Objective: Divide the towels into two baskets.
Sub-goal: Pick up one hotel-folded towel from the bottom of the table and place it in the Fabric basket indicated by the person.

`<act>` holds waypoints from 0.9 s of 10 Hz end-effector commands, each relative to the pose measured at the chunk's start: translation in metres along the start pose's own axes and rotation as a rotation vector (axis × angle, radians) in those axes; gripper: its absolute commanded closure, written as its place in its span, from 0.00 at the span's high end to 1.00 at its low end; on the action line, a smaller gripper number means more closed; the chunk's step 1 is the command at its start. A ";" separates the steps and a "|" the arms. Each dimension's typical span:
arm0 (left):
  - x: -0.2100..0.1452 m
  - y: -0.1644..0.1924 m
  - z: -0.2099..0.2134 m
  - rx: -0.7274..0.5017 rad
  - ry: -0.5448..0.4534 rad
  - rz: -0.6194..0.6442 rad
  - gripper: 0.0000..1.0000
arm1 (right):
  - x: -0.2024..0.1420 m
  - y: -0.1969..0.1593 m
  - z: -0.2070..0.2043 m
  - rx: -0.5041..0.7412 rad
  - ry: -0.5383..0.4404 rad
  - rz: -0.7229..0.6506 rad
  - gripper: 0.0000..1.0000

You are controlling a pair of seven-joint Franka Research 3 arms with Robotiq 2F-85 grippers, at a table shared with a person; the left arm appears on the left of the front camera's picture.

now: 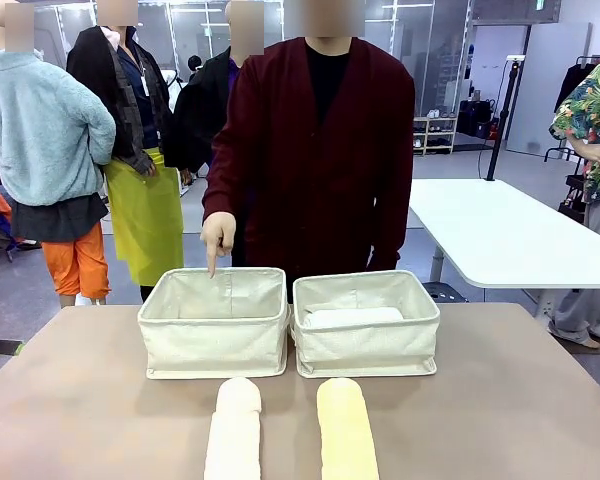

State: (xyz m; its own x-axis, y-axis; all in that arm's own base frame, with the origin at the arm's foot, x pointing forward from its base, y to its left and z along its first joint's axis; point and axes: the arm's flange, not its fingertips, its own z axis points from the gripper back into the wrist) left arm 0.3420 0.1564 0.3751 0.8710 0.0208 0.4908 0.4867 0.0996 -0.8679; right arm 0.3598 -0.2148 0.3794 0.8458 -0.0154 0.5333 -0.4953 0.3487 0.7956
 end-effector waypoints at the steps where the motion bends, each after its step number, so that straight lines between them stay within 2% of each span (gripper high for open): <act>1: 0.004 -0.012 -0.035 0.062 0.054 0.034 1.00 | -0.002 0.005 0.001 -0.003 0.010 0.000 1.00; 4: 0.013 -0.043 -0.131 0.245 0.156 0.195 1.00 | -0.002 0.005 0.001 -0.003 0.010 0.000 1.00; 6: 0.013 -0.053 -0.193 0.450 0.207 0.243 1.00 | -0.002 0.005 0.001 -0.003 0.010 0.000 1.00; 7: 0.012 -0.052 -0.216 0.525 0.234 0.245 1.00 | -0.002 0.005 0.001 -0.003 0.010 0.000 1.00; 9: 0.006 -0.044 -0.255 0.631 0.226 0.249 1.00 | -0.002 0.005 0.001 -0.003 0.010 0.000 1.00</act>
State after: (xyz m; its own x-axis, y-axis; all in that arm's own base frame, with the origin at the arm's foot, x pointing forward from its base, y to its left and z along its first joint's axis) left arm 0.3629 -0.0904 0.4169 0.9730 -0.1052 0.2054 0.2246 0.6353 -0.7389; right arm 0.3600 -0.2139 0.3794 0.8460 -0.0131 0.5330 -0.4958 0.3480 0.7956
